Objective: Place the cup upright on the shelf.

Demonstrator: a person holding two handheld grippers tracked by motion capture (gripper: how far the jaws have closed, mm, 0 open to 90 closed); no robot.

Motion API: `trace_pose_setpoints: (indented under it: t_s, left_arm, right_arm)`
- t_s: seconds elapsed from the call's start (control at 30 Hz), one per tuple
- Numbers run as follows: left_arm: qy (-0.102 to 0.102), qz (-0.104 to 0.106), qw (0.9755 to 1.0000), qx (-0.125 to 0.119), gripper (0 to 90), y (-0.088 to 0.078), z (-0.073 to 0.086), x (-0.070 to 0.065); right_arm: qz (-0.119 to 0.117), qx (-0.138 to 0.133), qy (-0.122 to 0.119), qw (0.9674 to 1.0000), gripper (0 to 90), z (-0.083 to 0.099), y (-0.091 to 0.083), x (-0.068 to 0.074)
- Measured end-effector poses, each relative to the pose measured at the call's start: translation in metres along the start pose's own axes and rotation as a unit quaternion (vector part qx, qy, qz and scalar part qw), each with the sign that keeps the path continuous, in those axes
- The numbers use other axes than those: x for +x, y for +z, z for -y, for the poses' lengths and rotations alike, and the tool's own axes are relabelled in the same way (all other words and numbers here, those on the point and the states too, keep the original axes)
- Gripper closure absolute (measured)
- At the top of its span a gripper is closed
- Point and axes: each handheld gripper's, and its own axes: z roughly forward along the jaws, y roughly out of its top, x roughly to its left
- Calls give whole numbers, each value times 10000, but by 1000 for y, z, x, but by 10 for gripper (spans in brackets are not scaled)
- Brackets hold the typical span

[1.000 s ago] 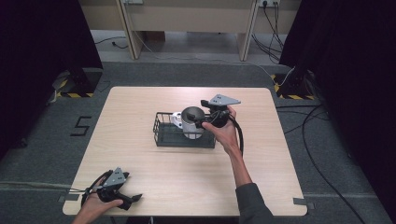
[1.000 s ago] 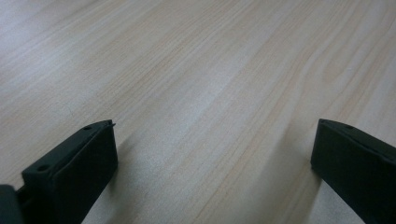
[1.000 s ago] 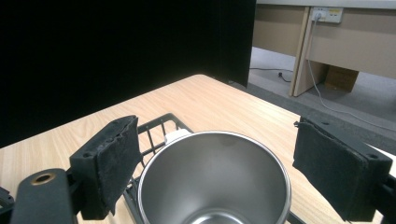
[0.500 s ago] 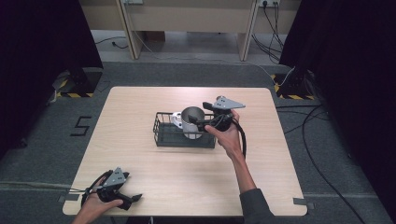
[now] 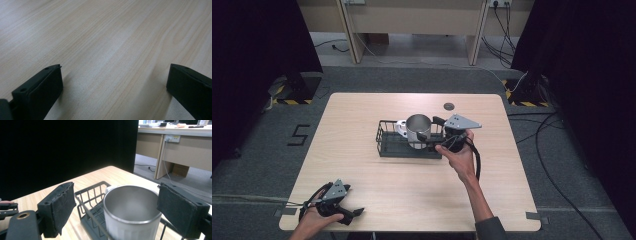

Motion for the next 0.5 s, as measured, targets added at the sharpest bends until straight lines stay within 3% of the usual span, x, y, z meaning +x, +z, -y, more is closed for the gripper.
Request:
trace_pose_setpoints:
  t_s: [0.5]
  left_arm:
    - [-11,-10,10000,10,0,0,0,0]
  right_arm:
    - [1,-93,101,9999,150,25,-34,16]
